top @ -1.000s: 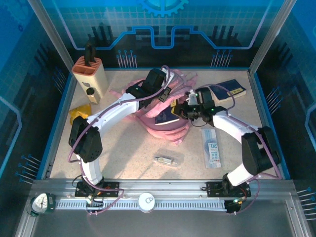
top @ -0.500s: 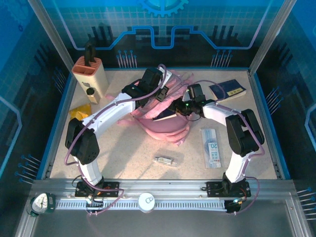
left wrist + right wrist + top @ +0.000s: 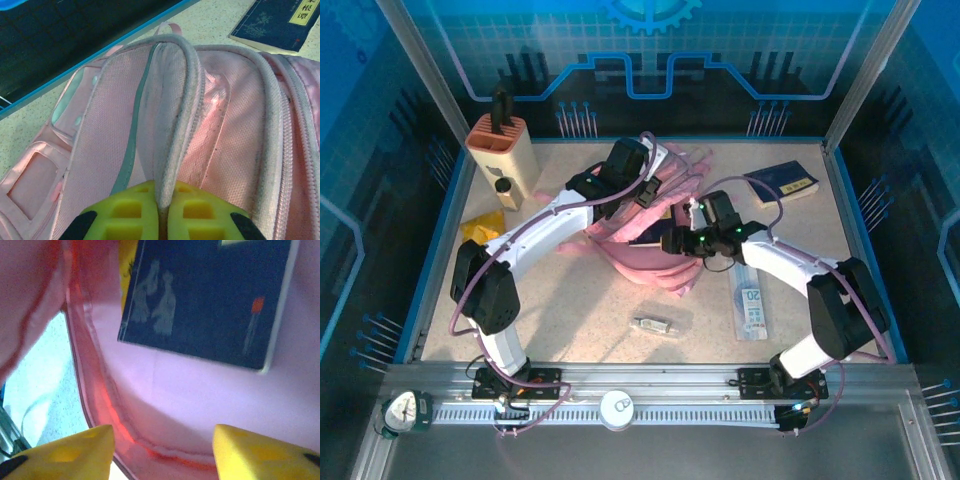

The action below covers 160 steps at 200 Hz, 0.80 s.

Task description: Pack the student bag

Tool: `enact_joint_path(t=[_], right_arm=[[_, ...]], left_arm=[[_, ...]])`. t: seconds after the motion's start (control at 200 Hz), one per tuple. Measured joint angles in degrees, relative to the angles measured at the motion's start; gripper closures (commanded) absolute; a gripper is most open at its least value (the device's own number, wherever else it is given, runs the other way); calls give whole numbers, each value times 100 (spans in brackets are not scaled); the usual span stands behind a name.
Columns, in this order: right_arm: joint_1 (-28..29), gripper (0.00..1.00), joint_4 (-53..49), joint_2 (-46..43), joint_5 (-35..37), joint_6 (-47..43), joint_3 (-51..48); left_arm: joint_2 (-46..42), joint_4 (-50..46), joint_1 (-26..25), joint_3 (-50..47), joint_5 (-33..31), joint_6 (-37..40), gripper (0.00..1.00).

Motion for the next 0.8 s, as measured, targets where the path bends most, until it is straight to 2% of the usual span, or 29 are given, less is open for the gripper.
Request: enact_joint_path(t=[0.145,0.325,0.545,0.8], right_arm=[[155,78,317,245,90,125,-138],[181,88,822,822,306,221,-57],[96,89,1239,1327,645,195,330],[4,81,1408,1550,844,-184,678]], left_arm=[[0,-2,0,0,20,-2,100],[0,-11,0,0,59,-2,100],[0,-24,0,0,63,0,100],[0,-17,33,0,61,2,100]])
